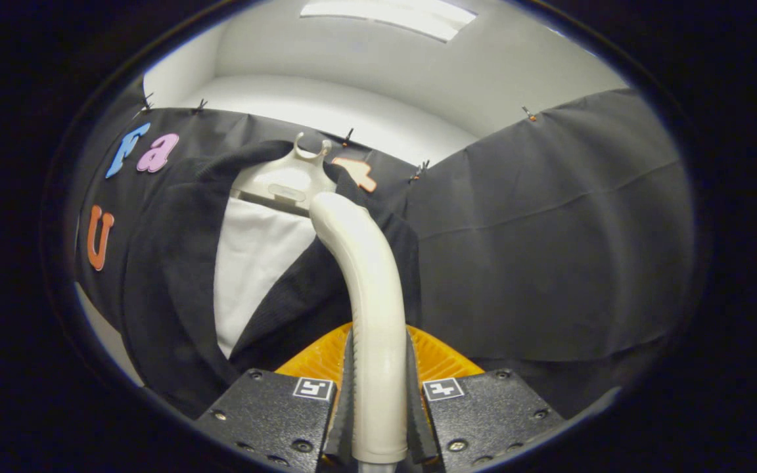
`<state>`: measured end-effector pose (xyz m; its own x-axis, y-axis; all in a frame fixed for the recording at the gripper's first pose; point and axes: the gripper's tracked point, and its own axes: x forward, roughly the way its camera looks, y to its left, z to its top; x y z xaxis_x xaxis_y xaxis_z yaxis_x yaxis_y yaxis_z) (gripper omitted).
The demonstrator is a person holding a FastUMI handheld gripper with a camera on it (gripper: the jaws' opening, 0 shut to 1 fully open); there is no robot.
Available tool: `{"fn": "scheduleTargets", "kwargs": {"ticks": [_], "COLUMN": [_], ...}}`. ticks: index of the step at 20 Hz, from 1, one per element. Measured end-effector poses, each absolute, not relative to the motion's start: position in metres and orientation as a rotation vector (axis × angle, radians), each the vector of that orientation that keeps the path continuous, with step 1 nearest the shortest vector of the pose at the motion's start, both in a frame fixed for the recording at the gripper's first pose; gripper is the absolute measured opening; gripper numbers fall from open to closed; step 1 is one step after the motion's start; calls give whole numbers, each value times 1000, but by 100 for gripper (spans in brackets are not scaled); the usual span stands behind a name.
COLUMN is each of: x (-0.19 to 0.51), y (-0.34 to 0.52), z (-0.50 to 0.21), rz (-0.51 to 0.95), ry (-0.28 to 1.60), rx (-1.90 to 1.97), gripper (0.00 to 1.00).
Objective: Iron the clothes twice with a garment steamer, once on the left side and once on the right side.
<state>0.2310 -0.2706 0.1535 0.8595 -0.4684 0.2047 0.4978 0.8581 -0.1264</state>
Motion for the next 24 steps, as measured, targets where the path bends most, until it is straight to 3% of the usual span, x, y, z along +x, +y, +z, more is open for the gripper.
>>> {"fn": "scheduleTargets", "kwargs": {"ticks": [24], "x": [190], "y": [-265], "z": [-20], "rz": [-606], "ry": [150], "rx": [-167], "gripper": [36]}}
